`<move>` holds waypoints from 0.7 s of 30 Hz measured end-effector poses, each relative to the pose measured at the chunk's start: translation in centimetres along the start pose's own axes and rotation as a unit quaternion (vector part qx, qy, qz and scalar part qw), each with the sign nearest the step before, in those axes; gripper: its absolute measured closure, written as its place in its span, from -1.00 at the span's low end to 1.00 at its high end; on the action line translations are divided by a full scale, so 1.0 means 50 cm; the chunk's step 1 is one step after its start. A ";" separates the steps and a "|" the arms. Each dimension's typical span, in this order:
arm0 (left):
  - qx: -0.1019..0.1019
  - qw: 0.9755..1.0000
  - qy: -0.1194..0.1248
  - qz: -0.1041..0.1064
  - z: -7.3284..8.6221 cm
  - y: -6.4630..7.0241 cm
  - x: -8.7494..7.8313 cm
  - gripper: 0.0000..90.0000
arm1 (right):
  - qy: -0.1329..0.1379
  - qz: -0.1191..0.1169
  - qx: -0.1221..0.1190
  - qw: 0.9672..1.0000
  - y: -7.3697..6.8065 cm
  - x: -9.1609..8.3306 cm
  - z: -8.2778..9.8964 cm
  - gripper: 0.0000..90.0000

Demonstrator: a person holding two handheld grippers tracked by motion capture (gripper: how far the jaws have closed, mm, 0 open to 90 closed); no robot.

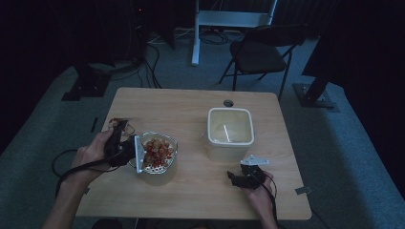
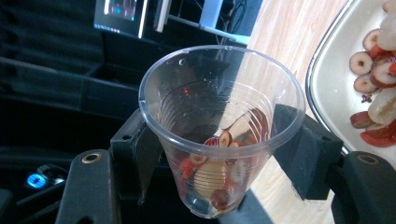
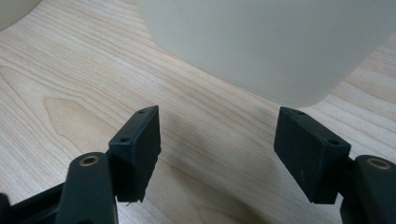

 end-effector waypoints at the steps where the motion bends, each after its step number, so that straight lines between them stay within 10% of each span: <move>1: 0.015 1.000 -0.001 -0.003 -0.004 0.001 -0.001 -0.21 | 0.000 0.000 -0.001 1.000 0.000 0.000 0.000 -0.30; 12: 0.130 0.991 -0.003 -0.043 -0.026 0.006 -0.016 -0.21 | -0.003 0.001 0.002 1.000 0.002 0.004 0.003 -0.30; 21: 0.176 0.983 -0.005 -0.058 -0.032 0.016 -0.018 -0.19 | -0.005 0.000 0.001 1.000 0.001 0.006 0.004 -0.30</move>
Point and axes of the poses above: each handheld gripper's, and its own axes: x roughly forward along the jaws, z roughly out of its underside, y roughly to its right, the point moved 9 cm from there along x, roughly forward along the jaws, and after that the axes turned 1 degree about x, right-handed, at the moved point
